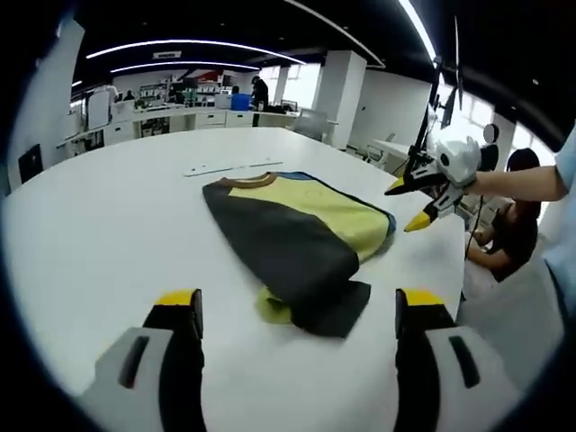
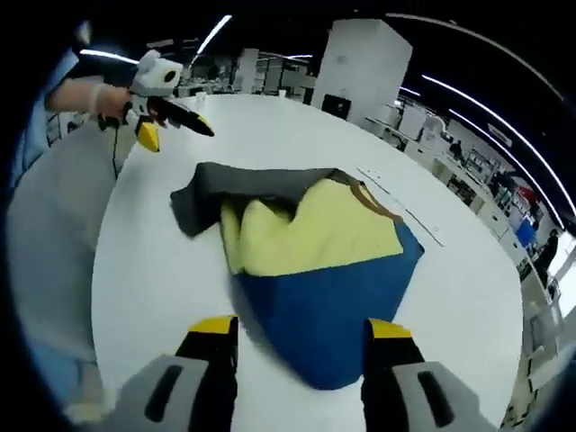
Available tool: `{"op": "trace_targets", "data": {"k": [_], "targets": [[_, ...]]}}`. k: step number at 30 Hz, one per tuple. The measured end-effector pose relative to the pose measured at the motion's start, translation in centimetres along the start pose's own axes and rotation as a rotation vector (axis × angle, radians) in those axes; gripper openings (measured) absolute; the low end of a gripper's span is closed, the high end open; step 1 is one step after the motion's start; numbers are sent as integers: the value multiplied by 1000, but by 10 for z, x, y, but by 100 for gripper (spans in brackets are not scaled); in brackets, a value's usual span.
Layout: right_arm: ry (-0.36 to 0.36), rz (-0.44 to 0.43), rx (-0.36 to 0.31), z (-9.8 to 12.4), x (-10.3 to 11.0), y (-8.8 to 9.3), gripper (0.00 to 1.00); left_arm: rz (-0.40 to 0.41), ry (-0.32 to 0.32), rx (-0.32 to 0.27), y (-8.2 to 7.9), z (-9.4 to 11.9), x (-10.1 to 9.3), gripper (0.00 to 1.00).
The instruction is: Fold the garment on the visible template until the final outline fits inside the template.
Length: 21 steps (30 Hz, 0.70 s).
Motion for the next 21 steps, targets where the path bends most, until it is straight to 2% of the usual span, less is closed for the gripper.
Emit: {"op": "trace_targets", "data": {"k": [4, 5, 8, 12, 15, 21], "targets": [[20, 161, 15, -8, 9, -8, 38, 20, -3, -2, 4, 1, 0, 84], [14, 166, 17, -9, 11, -8, 36, 22, -4, -2, 4, 1, 0, 84], [32, 264, 66, -18, 13, -5, 28, 28, -7, 2, 7, 1, 3, 84], [22, 214, 59, -25, 13, -5, 16, 31, -11, -1, 8, 3, 4, 83], [22, 224, 54, -24, 10, -8, 0, 36, -15, 4, 11, 6, 7, 82], [2, 183, 38, -15, 4, -18, 0, 53, -15, 11, 17, 7, 10, 81]]}}
Point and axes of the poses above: the point that each gripper's makers call its tool centre point, and the gripper's own axes: z roughly backward along the fingers, x roughly to its left, y roughly out of its underside, the point moved 6 cm from there along z, roughly backward along the fingers, and after that the axes turned 2 degrees about x, right-handed, at the moved point
